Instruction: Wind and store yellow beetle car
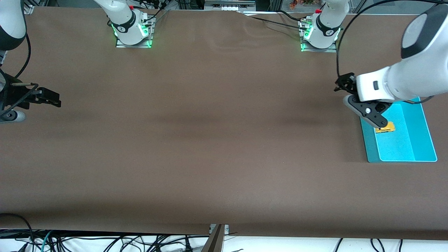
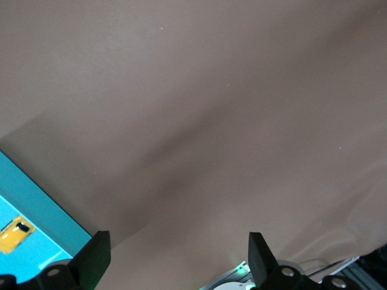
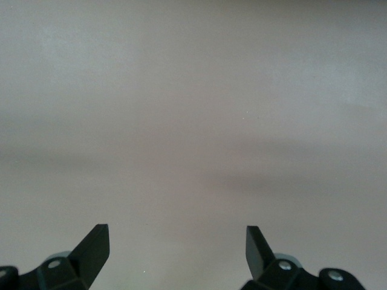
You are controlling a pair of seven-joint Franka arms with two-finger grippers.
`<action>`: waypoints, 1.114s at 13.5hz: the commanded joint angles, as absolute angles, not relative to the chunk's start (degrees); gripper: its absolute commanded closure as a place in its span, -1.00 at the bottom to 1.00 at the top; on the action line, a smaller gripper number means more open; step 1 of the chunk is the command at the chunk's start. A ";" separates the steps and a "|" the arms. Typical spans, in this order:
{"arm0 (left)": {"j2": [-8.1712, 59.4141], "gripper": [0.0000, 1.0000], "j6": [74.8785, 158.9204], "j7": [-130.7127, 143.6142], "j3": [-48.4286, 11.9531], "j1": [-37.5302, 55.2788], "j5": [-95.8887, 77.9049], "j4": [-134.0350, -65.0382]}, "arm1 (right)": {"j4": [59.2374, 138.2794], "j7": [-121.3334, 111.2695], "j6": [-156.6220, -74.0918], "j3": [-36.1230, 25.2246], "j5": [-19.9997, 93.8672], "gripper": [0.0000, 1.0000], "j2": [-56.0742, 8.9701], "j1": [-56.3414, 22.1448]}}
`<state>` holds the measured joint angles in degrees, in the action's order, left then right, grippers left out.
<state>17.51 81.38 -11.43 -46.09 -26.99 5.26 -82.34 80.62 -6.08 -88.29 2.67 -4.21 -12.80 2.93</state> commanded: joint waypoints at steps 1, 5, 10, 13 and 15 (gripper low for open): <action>10.74 -1.00 83.14 -3.80 -32.84 -15.51 3.95 -83.40 | 80.77 -5.71 -88.24 2.72 -3.43 -1.00 -12.30 3.25; 5.03 -1.00 92.26 -1.34 -8.15 -1.36 2.21 -91.20 | 80.77 -5.54 -88.24 2.81 -3.34 -1.00 -12.30 3.25; -1.05 -1.00 100.18 5.10 -3.43 0.53 -1.58 -101.93 | 80.77 -5.10 -88.24 2.73 -0.89 -1.00 -12.30 3.25; -2.11 -1.00 101.95 5.27 -2.55 0.88 -1.41 -103.54 | 80.77 -5.01 -88.24 2.72 -0.70 -1.00 -12.30 3.34; -2.11 -1.00 101.95 5.18 -2.55 0.88 -1.32 -103.62 | 80.77 -5.10 -88.24 2.72 -0.70 -1.00 -12.30 3.34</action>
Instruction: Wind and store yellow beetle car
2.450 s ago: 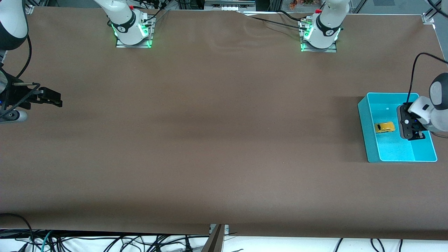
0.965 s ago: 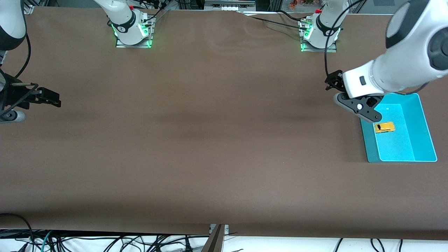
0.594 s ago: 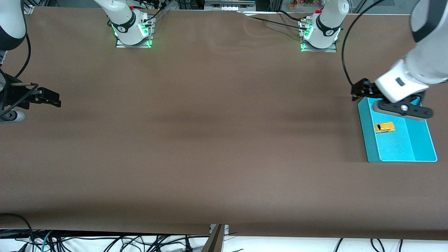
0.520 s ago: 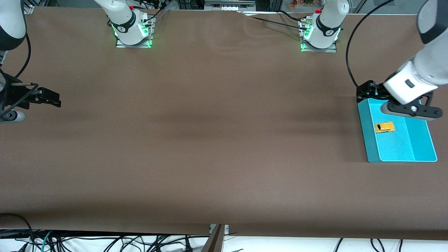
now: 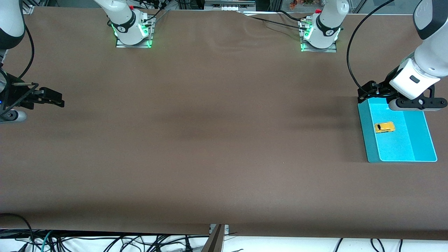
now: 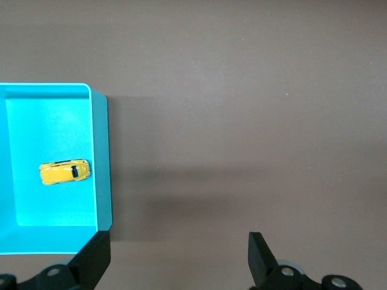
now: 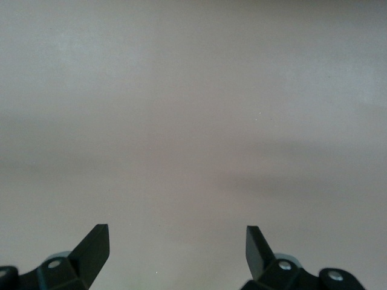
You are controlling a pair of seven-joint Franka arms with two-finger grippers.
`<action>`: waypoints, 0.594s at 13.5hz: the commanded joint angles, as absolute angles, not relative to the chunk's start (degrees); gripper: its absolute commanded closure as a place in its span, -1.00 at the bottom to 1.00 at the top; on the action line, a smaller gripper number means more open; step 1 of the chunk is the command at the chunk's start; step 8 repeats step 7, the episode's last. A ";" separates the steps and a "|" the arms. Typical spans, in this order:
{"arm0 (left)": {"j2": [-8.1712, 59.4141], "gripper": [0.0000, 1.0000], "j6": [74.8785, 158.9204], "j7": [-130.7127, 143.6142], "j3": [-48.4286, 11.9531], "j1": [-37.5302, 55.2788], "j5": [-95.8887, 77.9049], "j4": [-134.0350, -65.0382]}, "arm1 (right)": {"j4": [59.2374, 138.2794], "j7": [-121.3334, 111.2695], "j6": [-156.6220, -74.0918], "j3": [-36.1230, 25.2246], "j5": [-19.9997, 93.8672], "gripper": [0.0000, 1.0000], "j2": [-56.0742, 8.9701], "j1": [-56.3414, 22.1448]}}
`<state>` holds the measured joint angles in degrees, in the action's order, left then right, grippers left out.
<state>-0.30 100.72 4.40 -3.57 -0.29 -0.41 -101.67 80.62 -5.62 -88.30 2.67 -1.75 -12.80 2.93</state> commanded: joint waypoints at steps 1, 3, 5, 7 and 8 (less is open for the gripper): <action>-2.11 -1.00 101.95 5.10 -2.55 0.97 -1.32 -103.62 | 80.77 -5.01 -88.24 2.72 -0.70 -1.00 -12.30 3.34; -2.11 -1.00 102.04 5.10 -2.55 1.41 -1.06 -103.62 | 80.77 -5.01 -88.24 2.72 -0.70 -1.00 -12.30 3.34; -2.02 -1.00 101.95 5.10 -2.55 1.41 -1.05 -103.54 | 80.77 -5.01 -88.24 2.72 -0.70 -1.00 -12.30 3.34; -1.93 -1.00 101.95 5.01 -2.55 1.41 -1.05 -103.45 | 80.77 -5.01 -88.24 2.72 -0.70 -1.00 -12.30 3.34; -1.93 -1.00 101.95 5.01 -2.55 1.41 -1.05 -103.45 | 80.77 -5.01 -88.24 2.72 -0.70 -1.00 -12.30 3.34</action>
